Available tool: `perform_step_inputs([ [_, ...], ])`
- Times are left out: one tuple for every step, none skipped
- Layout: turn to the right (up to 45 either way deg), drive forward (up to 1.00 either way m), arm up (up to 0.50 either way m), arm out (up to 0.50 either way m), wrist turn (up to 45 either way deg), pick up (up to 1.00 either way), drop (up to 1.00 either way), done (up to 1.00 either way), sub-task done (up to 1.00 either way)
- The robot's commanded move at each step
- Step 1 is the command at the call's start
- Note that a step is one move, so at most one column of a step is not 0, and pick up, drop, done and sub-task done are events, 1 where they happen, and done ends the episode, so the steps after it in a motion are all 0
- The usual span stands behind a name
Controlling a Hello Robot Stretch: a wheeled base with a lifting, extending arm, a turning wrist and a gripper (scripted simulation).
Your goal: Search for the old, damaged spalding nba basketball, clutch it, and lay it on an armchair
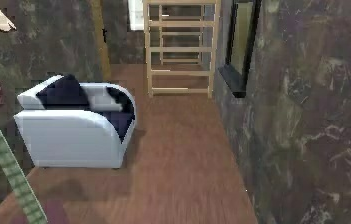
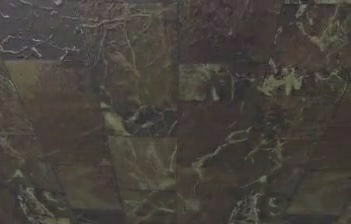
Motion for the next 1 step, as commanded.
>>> perform_step_inputs([
  [0.0,1.0,0.0,0.0,0.0,0.0,0.0,0.0,0.0],
])
